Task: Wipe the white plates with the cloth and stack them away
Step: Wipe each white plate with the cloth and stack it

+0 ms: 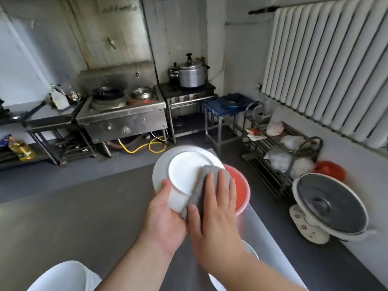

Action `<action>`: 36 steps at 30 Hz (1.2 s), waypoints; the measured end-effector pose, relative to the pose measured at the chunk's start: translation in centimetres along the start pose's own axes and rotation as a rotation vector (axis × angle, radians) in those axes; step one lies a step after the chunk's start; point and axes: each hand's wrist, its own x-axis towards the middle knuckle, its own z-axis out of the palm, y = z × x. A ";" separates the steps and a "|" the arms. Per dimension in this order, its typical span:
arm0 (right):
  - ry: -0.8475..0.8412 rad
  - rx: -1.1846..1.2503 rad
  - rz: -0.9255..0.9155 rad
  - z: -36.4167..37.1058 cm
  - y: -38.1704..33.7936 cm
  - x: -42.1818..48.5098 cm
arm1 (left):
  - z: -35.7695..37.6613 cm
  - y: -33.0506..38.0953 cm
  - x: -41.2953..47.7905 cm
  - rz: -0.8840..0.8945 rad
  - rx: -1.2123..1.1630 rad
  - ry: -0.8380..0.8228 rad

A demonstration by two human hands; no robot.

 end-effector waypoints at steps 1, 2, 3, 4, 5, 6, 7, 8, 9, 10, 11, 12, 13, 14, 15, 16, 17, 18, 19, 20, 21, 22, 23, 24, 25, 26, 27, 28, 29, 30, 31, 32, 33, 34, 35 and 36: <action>0.009 0.016 0.022 -0.1 1.0 -0.6 | 0.2 -0.9 0.2 -0.017 0.014 0.003; 0.029 0.063 0.049 -0.6 2.2 -0.6 | 0.2 -1.8 0.4 -0.029 0.024 0.002; 0.036 0.140 0.089 -1.5 3.8 -0.1 | 0.1 -2.7 0.5 -0.033 0.029 -0.001; 0.024 0.231 0.154 -2.7 5.5 0.6 | -0.1 -3.6 0.6 -0.038 0.037 -0.002; -0.010 0.303 0.243 -4.0 7.4 1.6 | -0.4 -4.5 0.6 -0.052 0.048 -0.007; -0.090 0.321 0.342 -5.5 9.4 2.5 | -0.7 -5.3 0.7 -0.081 0.056 -0.019; -0.195 0.261 0.402 -6.8 11.3 3.3 | -1.3 -6.2 0.8 -0.119 0.058 -0.025; -0.309 0.160 0.405 -7.8 13.4 3.7 | -1.8 -7.2 0.9 -0.164 0.059 -0.017; -0.425 0.085 0.389 -8.7 15.4 3.7 | -2.5 -8.4 1.1 -0.215 0.067 0.003; -0.541 0.035 0.377 -9.4 17.0 3.5 | -3.1 -9.6 1.2 -0.265 0.081 0.023; -0.643 -0.004 0.380 -10.0 18.4 3.0 | -3.7 -10.8 1.3 -0.306 0.098 0.042; -0.744 -0.050 0.395 -10.3 19.7 2.3 | -4.3 -11.9 1.4 -0.343 0.121 0.064; -0.832 -0.092 0.417 -10.5 20.9 1.5 | -4.8 -13.0 1.5 -0.377 0.158 0.088; -0.905 -0.119 0.452 -10.4 22.0 0.7 | -5.4 -14.1 1.7 -0.409 0.205 0.111; -0.947 -0.111 0.498 -10.1 23.1 -0.2 | -6.0 -15.1 2.0 -0.432 0.265 0.134; -0.958 -0.073 0.561 -9.7 24.2 -0.9 | -6.6 -16.0 2.2 -0.425 0.349 0.172; -0.937 -0.014 0.629 -9.2 24.9 -1.6 | -7.1 -16.8 2.6 -0.403 0.450 0.211; -0.906 0.040 0.683 -8.7 25.5 -2.2 | -7.4 -17.4 2.9 -0.377 0.561 0.251; -0.876 0.070 0.713 -8.2 25.8 -2.7 | -7.6 -17.8 3.2 -0.356 0.666 0.291; -0.853 0.068 0.710 -7.7 26.0 -3.0 | -7.8 -18.1 3.6 -0.332 0.758 0.331; -0.830 0.041 0.685 -7.4 26.1 -3.1 | -7.8 -18.2 3.9 -0.322 0.809 0.367; -0.805 0.013 0.664 -7.0 26.3 -3.2 | -7.8 -18.2 4.2 -0.342 0.806 0.389; -0.770 0.004 0.662 -6.6 26.3 -3.3 | -8.0 -18.2 4.6 -0.357 0.752 0.399; -0.739 0.016 0.676 -6.2 26.4 -3.4 | -8.3 -18.3 4.9 -0.382 0.680 0.392; -0.707 0.057 0.705 -5.9 26.5 -3.4 | -8.7 -18.4 5.1 -0.402 0.624 0.377; -0.679 0.108 0.731 -5.4 26.6 -3.6 | -9.2 -18.6 5.2 -0.412 0.598 0.358; -0.651 0.155 0.747 -4.9 26.7 -3.9 | -9.3 -18.7 4.8 -0.409 0.605 0.333; -0.631 0.171 0.745 -4.3 27.0 -4.3 | -9.8 -19.1 4.7 -0.398 0.642 0.318; -0.614 0.166 0.727 -3.9 27.1 -4.9 | -10.3 -19.4 4.5 -0.390 0.688 0.316; -0.612 0.137 0.705 -3.3 27.5 -5.5 | -11.1 -20.0 4.6 -0.391 0.741 0.319; -0.617 0.124 0.704 -2.9 27.6 -6.2 | -11.9 -20.5 4.5 -0.406 0.815 0.301; -0.622 0.107 0.718 -2.4 27.8 -6.8 | -12.5 -21.0 4.5 -0.411 0.909 0.266; -0.632 0.092 0.730 -1.9 27.8 -7.3 | -13.1 -21.5 4.5 -0.400 0.999 0.244; -0.652 0.059 0.740 -1.4 28.0 -7.8 | -13.7 -22.1 4.5 -0.389 1.064 0.239; -0.671 0.029 0.747 -0.9 28.2 -8.1 | -14.4 -22.7 4.6 -0.381 1.104 0.240; -0.685 0.018 0.754 -0.4 28.5 -8.3 | -14.9 -23.3 4.6 -0.379 1.131 0.243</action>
